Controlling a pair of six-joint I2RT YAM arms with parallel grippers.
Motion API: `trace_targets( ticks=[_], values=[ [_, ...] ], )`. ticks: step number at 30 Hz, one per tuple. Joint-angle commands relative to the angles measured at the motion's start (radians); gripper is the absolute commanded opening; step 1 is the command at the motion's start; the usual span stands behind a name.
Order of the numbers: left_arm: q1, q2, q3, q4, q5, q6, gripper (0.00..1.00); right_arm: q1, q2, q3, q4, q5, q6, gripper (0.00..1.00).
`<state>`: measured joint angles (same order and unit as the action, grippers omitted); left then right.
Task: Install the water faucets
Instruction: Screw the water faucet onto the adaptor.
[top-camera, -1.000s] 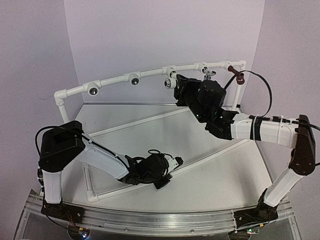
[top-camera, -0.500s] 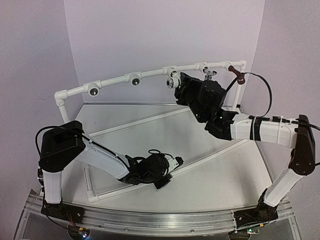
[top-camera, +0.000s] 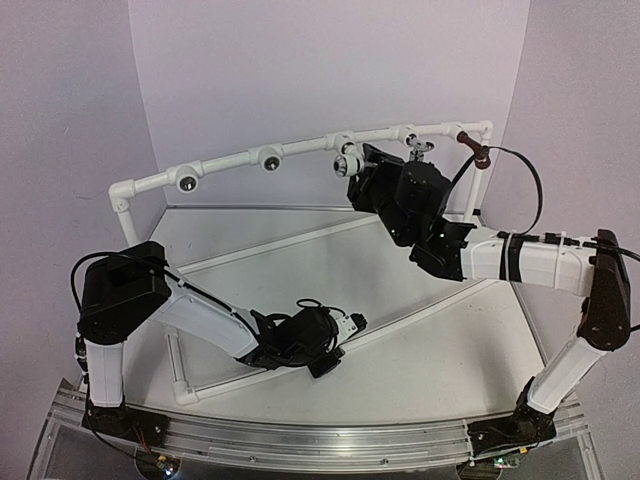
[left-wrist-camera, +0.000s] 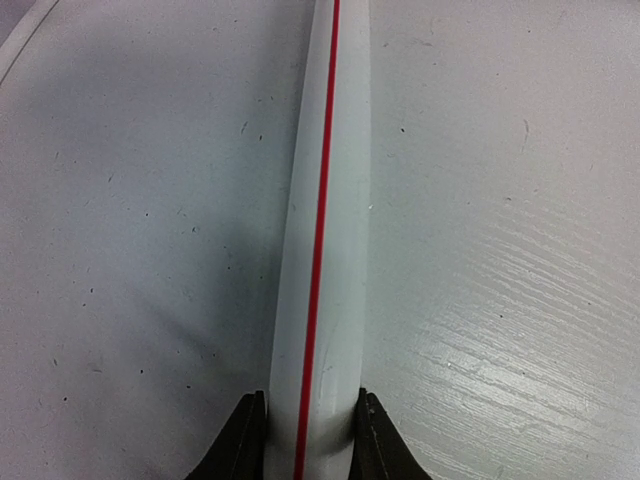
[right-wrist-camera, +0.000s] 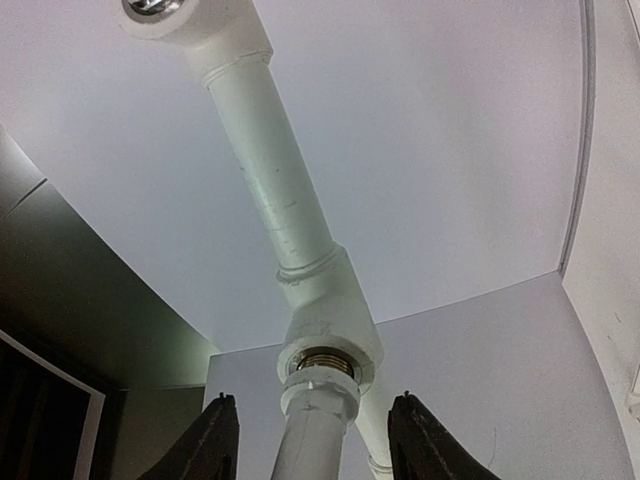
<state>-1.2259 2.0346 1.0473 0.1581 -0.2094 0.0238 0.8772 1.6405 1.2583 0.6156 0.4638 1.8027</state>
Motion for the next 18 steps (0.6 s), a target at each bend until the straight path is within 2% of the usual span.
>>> trace_targets(
  ticks=[1,5,15,18],
  values=[
    [-0.032,0.162,-0.078,-0.292,0.067,-0.191,0.0,-0.047,0.013,0.015,0.02,-0.015,-0.023,0.55],
    [-0.032,0.162,-0.08,-0.292,0.068,-0.191,0.0,-0.046,0.011,0.022,0.014,-0.024,-0.041,0.63],
    [-0.032,0.161,-0.082,-0.29,0.068,-0.192,0.0,-0.041,-0.017,0.014,0.042,-0.035,-0.149,0.95],
    [-0.032,0.16,-0.082,-0.29,0.069,-0.191,0.0,-0.041,-0.031,0.001,0.06,-0.039,-0.183,0.98]
  ],
)
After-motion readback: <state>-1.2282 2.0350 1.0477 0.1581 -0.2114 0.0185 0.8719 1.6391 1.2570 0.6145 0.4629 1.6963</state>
